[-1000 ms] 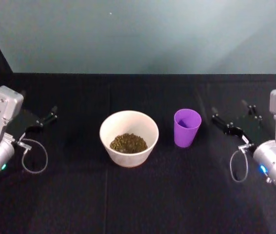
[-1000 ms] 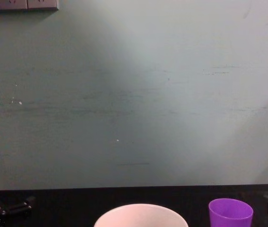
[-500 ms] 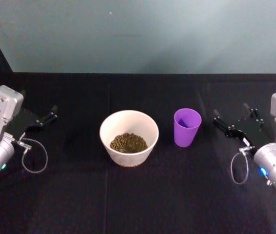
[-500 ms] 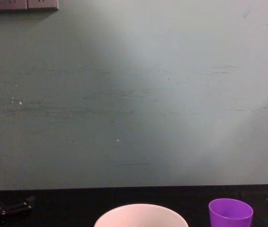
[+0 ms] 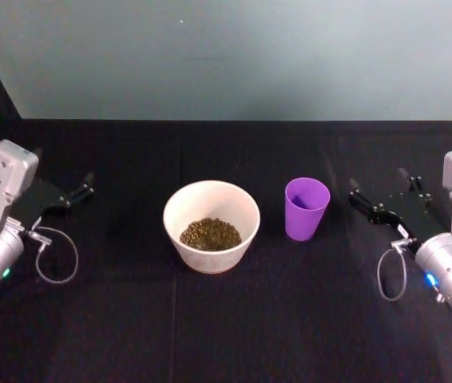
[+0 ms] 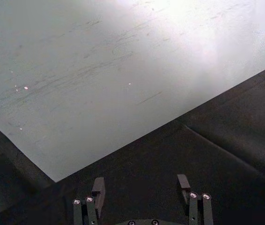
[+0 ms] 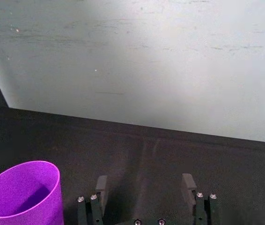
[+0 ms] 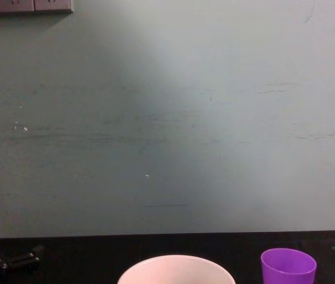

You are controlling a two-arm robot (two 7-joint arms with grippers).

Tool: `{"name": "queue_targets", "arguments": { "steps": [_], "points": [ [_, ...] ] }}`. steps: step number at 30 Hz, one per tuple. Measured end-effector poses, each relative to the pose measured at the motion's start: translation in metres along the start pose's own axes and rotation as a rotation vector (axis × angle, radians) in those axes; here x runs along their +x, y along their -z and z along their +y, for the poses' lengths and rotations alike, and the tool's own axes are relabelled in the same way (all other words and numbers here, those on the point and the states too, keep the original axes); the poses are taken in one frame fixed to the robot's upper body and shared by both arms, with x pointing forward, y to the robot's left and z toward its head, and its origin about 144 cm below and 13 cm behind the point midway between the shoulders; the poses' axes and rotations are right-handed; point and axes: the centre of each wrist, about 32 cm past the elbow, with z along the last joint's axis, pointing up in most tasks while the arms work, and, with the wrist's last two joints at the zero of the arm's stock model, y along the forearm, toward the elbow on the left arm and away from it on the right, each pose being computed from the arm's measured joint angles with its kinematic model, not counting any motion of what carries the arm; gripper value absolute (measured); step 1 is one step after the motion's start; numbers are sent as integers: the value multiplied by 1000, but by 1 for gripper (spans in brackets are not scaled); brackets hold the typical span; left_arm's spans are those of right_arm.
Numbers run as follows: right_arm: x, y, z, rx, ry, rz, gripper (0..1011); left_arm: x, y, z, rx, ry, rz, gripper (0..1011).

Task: Pick up the cup and pour the mung beans from the cup into the bowl.

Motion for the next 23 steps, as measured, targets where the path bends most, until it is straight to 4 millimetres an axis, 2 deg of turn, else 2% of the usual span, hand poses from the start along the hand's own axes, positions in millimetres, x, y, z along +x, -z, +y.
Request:
{"name": "queue_targets", "arguments": {
  "steps": [23],
  "points": [
    [0,0,0,1,-2,0,1003,0,0,0,0,0,0,1000]
  ]
}}
